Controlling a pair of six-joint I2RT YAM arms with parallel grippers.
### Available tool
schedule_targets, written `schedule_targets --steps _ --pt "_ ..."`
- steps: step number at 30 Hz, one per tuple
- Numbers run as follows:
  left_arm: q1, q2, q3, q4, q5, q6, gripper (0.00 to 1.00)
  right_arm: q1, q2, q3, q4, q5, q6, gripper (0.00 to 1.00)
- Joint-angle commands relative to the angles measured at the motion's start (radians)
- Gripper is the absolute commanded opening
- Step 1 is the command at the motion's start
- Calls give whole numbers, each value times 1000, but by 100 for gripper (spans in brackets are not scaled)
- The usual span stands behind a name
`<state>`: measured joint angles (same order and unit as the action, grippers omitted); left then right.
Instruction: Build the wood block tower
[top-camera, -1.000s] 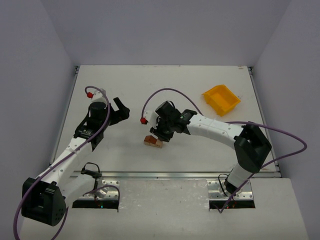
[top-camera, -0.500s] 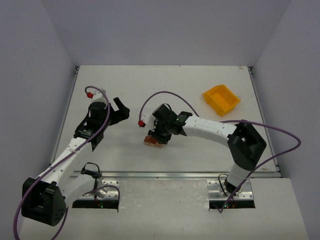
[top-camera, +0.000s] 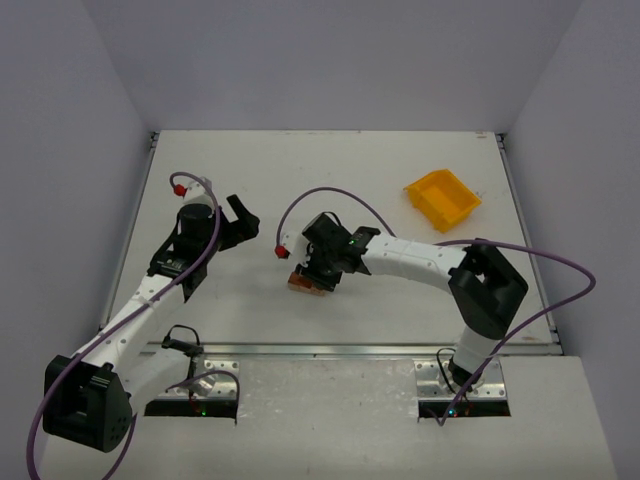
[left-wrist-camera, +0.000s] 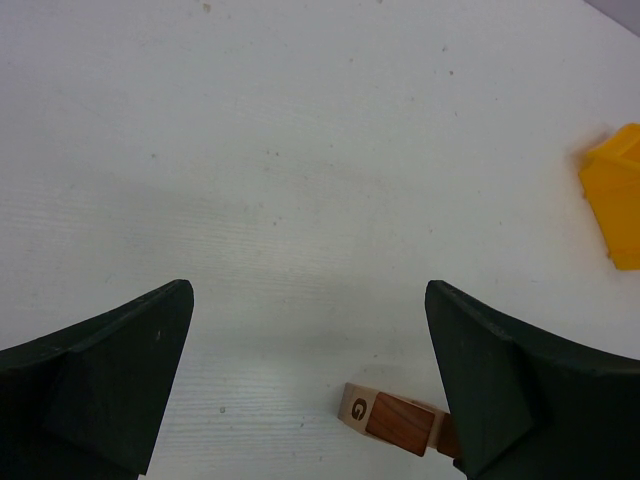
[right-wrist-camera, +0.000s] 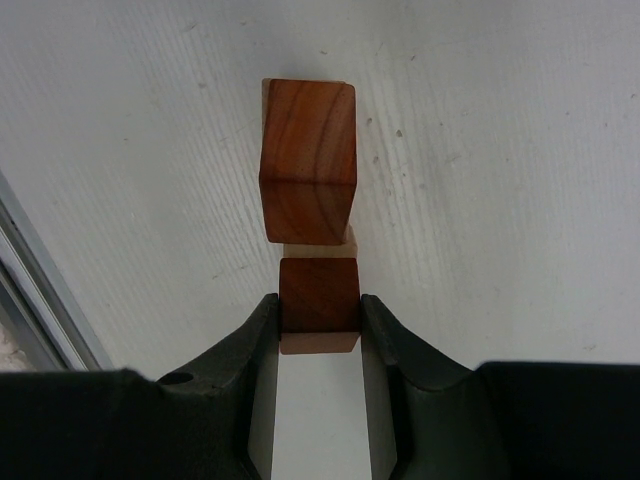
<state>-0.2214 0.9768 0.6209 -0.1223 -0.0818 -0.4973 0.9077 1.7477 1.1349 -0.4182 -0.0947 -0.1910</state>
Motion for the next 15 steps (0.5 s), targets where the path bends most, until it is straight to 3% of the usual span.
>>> schedule_targets --steps 1,15 --pt "-1 -26 0 39 10 11 100 8 -5 -7 51 9 -18 30" --pt "-1 -30 -3 39 11 11 100 13 1 -6 51 1 -38 33"
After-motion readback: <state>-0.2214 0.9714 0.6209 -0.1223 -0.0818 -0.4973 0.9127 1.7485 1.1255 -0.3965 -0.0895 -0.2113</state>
